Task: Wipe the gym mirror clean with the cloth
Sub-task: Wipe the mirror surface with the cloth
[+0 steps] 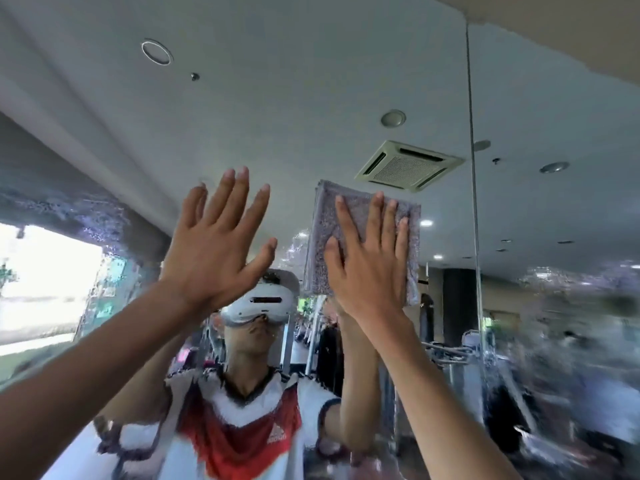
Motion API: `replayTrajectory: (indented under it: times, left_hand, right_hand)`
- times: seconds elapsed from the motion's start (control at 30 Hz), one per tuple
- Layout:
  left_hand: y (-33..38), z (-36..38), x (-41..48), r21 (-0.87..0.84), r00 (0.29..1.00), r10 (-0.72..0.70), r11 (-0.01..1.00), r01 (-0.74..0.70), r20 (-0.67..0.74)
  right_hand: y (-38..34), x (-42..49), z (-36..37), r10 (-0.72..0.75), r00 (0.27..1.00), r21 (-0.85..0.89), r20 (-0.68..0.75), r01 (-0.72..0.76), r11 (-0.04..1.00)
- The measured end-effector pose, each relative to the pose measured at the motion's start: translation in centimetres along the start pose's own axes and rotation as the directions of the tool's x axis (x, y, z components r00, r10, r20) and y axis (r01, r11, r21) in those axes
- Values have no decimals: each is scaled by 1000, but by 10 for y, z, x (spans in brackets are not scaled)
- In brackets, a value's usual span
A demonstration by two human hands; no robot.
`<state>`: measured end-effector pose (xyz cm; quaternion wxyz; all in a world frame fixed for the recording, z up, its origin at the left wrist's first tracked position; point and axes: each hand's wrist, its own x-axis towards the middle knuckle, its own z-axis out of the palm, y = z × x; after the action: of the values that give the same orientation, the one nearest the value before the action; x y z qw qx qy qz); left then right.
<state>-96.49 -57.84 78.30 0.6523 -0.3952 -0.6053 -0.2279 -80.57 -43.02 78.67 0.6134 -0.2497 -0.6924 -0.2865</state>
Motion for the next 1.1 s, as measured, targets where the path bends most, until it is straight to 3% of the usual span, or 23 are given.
replayTrajectory:
  times: [0.23,0.43,0.53,0.6,0.67,0.73,0.83,0.93,1.0,1.1]
  left_hand:
    - [-1,4,-1,-67,998,7,998,-11,-67]
    - [2,6,-6,-128,991,14,991,-31,-134]
    - [4,5,-8,-138,992,5,990,-22,-125]
    - [4,7,-9,-152,990,-4,988,-17,-139]
    - [3,8,-13,-156,987,1,987,-27,-162]
    - [1,8,-14,-149,982,18,988,-46,-186]
    - [0,7,-13,-135,984,18,990,-43,-177]
    - [1,8,-14,-117,987,-5,993,-14,-162]
    - [3,8,-15,-107,991,-11,994,-4,-136]
    - [8,9,-15,-96,991,-29,995,17,-127]
  right_hand:
    - [-12,-4,3,-10,1000,18,7,10,1000]
    - [12,-38,5,-222,974,43,40,220,974]
    - [24,-12,1,-7,999,67,33,5,998]
    - [11,20,-1,226,973,97,42,-229,969]
    - [-10,46,-2,326,944,87,47,-329,940]
    - [-28,56,-2,257,965,69,48,-260,963]
    - [-36,27,-3,-2,1000,71,7,2,998]
    - [-12,-24,4,-197,980,51,4,196,979]
    - [16,-37,6,-168,986,53,22,167,985]
    - [30,-9,4,85,996,61,17,-86,994]
